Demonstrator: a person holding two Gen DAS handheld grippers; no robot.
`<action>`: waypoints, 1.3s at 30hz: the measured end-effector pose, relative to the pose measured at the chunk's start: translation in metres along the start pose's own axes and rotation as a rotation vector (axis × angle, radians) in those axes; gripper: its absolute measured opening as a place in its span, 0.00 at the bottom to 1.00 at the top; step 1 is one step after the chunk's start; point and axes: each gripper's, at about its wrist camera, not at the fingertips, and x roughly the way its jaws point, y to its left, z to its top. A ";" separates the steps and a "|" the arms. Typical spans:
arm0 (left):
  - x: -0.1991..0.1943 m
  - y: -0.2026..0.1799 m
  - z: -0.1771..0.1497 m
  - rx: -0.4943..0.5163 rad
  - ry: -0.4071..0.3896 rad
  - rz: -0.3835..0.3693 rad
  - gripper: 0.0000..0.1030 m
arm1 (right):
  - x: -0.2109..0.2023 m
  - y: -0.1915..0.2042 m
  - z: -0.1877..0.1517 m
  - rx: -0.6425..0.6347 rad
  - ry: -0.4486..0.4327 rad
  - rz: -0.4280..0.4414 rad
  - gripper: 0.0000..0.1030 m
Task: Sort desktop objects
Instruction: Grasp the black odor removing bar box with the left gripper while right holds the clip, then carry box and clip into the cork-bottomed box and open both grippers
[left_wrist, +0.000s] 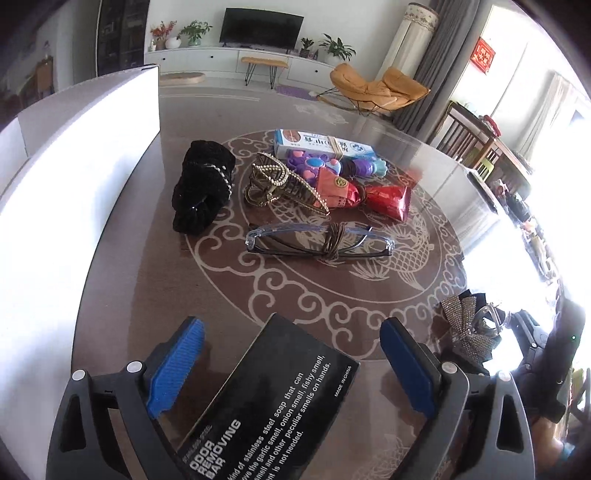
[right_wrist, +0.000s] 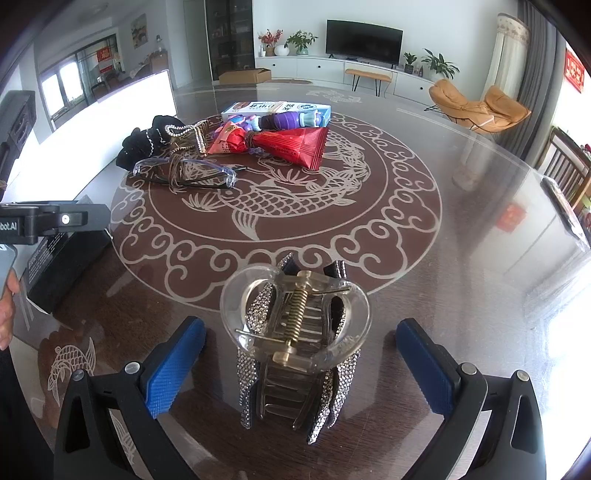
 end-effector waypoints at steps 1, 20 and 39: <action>-0.005 0.002 -0.003 -0.004 -0.002 -0.010 0.95 | 0.000 0.000 0.000 0.000 0.000 0.000 1.00; 0.012 -0.005 -0.038 0.242 0.086 0.146 0.79 | 0.000 -0.001 -0.001 0.004 0.002 0.005 1.00; -0.143 0.035 -0.025 -0.005 -0.198 -0.015 0.56 | -0.065 0.053 0.069 -0.068 -0.001 0.099 0.54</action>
